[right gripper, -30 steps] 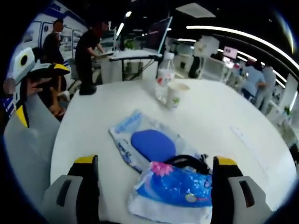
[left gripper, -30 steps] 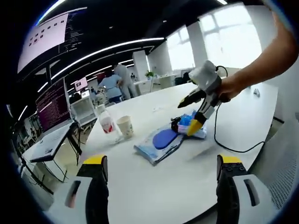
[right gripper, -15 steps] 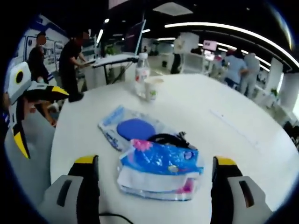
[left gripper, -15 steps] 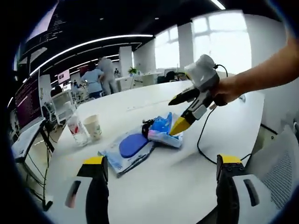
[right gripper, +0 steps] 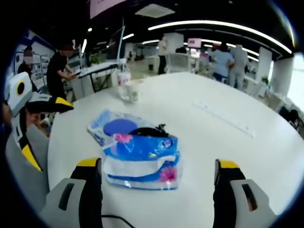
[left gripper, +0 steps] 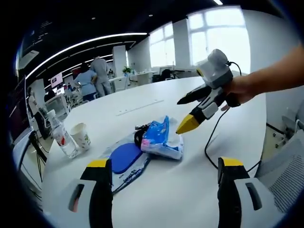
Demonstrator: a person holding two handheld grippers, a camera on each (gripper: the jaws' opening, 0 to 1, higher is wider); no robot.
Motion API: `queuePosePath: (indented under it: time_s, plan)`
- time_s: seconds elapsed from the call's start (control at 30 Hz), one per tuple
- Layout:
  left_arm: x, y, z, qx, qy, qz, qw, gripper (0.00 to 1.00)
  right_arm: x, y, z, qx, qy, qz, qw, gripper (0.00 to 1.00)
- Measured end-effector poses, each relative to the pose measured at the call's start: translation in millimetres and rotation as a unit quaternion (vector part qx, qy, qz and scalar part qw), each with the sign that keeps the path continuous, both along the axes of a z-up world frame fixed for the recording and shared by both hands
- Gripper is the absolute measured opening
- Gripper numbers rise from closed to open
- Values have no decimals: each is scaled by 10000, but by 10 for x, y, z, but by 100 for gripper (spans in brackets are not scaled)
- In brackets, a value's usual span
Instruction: Arrange the tabletop items into an orderly group along one side of the table until the central work area is clear of visible clutter.
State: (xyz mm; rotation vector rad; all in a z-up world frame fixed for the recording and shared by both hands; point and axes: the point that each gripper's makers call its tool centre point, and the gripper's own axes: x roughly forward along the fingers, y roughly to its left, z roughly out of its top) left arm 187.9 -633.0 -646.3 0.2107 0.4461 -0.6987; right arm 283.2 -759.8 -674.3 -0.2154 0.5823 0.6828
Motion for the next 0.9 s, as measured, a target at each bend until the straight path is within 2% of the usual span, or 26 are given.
queuePosePath:
  time_s: [0.17,0.3,0.47,0.63,0.73,0.83,0.9]
  plan:
    - [107,-128,-51,-2,103,-28,9999,92,36,-154,-17,-58,6,-71,10000,96]
    - [170,-203,-131,-152,385,93,9991,92,82,-267,-59,-74,29,-180,9998,96]
    - [241,-257,-222,-156,500,181,9985,89,145,-371,-114,-89,75,-277,9995,95]
    - [249,-262,-348,-282,793,348,9958,86,195,-418,-160,-98,117,-338,9993,93]
    - [278,-264,-396,-497,988,563,9923,83,233,-430,-196,-126,156,-367,9991,92]
    - [316,-296,-430,-631,1125,653,9895,71,271,-416,-228,-153,175,-358,9991,91]
    - [348,-305,-468,-642,1208,765,9876,73,281,-424,-276,-242,215,-324,9990,90]
